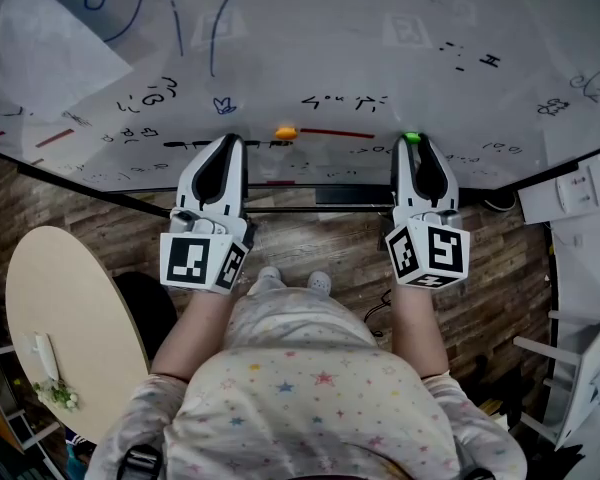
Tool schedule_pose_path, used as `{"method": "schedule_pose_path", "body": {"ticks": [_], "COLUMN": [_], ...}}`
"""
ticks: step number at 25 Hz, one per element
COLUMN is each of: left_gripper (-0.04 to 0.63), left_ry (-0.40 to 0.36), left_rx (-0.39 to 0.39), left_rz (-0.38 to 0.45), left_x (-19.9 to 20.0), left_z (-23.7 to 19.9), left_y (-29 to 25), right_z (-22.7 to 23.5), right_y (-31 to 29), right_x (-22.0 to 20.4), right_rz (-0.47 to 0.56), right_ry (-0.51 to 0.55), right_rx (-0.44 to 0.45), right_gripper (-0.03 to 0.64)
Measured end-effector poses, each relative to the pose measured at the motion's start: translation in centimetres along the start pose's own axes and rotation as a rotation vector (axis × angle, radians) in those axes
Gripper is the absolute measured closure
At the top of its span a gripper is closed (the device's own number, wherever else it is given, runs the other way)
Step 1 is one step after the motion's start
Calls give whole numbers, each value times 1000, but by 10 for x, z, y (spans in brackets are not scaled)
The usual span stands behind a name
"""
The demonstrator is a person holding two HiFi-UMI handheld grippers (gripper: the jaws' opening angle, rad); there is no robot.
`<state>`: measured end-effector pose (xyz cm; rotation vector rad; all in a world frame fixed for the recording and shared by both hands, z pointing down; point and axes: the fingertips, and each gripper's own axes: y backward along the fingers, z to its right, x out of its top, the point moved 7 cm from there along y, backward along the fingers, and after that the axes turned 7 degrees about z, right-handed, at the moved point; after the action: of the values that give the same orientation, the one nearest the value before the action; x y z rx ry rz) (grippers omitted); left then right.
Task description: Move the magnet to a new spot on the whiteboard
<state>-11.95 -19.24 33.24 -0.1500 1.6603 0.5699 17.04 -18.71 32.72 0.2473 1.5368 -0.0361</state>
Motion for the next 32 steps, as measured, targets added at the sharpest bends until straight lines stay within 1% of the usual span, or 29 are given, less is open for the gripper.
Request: {"method": "schedule_pose_path", "body": {"ticks": [26,30,32], "left_gripper": [569,569,569], "left_ry": [12,14,16], "left_rx": [-19,-22,-22], "left_rz": [4,5,7], "left_x": [1,3,4], "left_z": [4,5,5], "left_y": [-1,2,4], "right_z": [0,-3,-5], "right_y": [-1,-1,-1], "right_x": [1,2,2], "right_rz": [-16,-27,-32], "right_ry": [21,14,16], "right_rx": [5,23,31], "right_gripper": [497,491,474]}}
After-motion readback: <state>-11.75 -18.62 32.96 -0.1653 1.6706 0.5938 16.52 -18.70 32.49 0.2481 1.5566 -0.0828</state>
